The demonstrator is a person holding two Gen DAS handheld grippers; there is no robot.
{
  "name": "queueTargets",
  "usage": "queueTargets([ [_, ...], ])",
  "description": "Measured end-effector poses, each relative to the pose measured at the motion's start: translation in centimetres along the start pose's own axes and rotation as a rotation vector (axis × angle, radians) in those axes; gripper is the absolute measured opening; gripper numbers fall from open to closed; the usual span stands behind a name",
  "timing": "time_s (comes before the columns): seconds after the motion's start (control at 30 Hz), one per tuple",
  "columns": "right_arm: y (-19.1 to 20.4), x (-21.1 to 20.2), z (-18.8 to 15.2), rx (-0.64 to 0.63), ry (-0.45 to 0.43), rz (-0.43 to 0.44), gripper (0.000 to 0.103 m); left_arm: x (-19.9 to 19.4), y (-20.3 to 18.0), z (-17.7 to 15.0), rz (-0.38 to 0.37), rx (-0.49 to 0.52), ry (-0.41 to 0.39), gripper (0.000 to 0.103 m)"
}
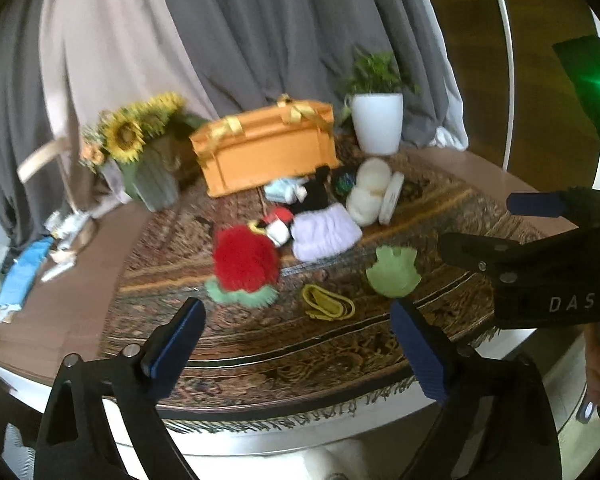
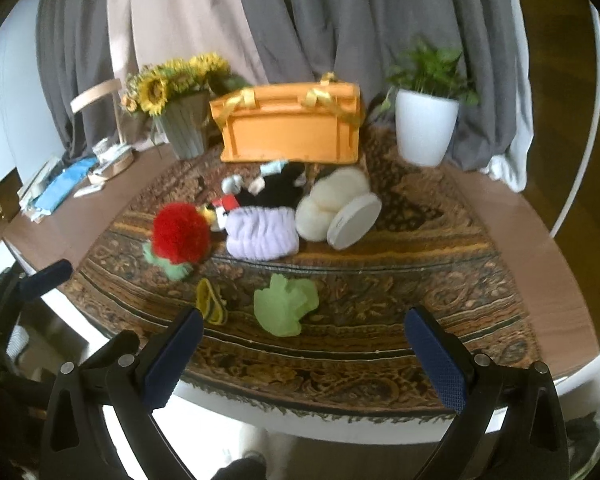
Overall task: Organize soft objects
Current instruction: 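Grasp the green frog sponge with the right tool while the left tool grasps the yellow strap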
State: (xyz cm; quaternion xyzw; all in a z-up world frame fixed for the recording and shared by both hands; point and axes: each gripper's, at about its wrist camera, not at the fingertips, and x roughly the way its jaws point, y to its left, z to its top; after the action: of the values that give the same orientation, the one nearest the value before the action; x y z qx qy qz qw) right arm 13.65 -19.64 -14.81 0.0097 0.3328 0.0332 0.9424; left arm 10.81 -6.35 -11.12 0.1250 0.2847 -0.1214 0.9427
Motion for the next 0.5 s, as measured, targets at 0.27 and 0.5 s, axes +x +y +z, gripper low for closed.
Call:
queueTargets([
  [0.27, -0.1, 4.1, -0.2, 0.048, 0.038, 0.007, 0.099, 5.8, 0.1, -1.3, -0.113, 0.016, 0.084, 0.087],
  [0.5, 0.1, 6.9, -0.4, 0.082, 0.071, 0.008, 0.093, 9.6, 0.1, -2.4, -0.184, 0.060, 0.113, 0.081],
])
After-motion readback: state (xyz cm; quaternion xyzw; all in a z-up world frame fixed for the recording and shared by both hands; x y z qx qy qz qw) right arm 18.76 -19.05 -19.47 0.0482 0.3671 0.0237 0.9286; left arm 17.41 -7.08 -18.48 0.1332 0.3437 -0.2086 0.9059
